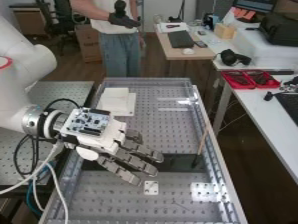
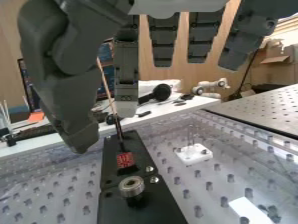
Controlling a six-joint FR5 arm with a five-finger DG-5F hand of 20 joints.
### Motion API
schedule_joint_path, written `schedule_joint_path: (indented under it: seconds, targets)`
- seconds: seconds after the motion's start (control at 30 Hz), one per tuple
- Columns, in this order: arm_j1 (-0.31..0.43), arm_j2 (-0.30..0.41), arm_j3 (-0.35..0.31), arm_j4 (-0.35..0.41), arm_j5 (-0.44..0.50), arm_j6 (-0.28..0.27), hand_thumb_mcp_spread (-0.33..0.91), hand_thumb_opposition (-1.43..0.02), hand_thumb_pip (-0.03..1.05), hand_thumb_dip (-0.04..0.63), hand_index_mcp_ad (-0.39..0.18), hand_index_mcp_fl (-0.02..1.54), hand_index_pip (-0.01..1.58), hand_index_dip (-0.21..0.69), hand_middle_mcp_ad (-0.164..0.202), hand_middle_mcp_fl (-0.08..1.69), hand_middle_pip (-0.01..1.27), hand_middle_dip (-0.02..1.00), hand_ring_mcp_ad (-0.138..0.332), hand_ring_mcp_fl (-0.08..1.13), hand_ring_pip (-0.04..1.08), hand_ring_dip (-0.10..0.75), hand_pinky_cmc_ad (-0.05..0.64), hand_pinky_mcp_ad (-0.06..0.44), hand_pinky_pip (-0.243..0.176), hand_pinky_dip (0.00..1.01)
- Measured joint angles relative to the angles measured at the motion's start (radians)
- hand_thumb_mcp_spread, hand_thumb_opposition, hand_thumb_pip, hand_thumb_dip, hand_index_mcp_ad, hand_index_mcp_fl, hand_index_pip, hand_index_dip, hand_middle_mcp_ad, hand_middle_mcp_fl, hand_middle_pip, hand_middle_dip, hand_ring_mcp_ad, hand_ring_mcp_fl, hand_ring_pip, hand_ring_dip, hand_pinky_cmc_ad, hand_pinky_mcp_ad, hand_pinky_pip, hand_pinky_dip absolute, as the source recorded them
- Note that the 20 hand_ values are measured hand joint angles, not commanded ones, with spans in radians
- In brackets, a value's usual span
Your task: Grab the bearing and place it in the white container
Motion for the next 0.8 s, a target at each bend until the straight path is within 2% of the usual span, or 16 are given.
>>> schedule_joint_path:
  seconds: [0.27, 0.47, 0.53, 0.63, 0.8]
  targets:
    - [-0.016, -0.005, 0.035, -0.044, -0.07, -0.042, 0.46, -0.85, 0.54, 0.265, -0.105, 0.04, 1.32, 0.269, 0.082, 0.02, 0.14, 0.16, 0.166, 0.02, 0.11, 0.051, 0.344, 0.26, -0.075, 0.18]
    - [0.004, -0.003, 0.038, -0.058, -0.056, -0.063, 0.46, -0.87, 0.56, 0.316, -0.106, 0.04, 1.32, 0.269, 0.082, 0.02, 0.14, 0.16, 0.147, 0.02, 0.1, 0.051, 0.344, 0.262, -0.075, 0.18]
    - [0.011, -0.001, 0.037, -0.062, -0.046, -0.063, 0.46, -0.88, 0.62, 0.333, -0.108, 0.04, 1.32, 0.269, 0.08, 0.02, 0.14, 0.16, 0.147, 0.02, 0.1, 0.051, 0.346, 0.262, -0.073, 0.18]
    - [0.014, -0.002, 0.037, -0.068, -0.048, -0.064, 0.46, -0.9, 0.64, 0.365, -0.113, 0.04, 1.32, 0.269, 0.08, 0.02, 0.14, 0.16, 0.145, 0.02, 0.11, 0.049, 0.346, 0.26, -0.073, 0.18]
    - [-0.013, -0.025, 0.051, -0.073, -0.121, -0.086, 0.47, -0.91, 0.64, 0.379, -0.115, 0.04, 1.34, 0.269, 0.082, 0.02, 0.13, 0.16, 0.145, 0.02, 0.1, 0.049, 0.346, 0.262, -0.073, 0.18]
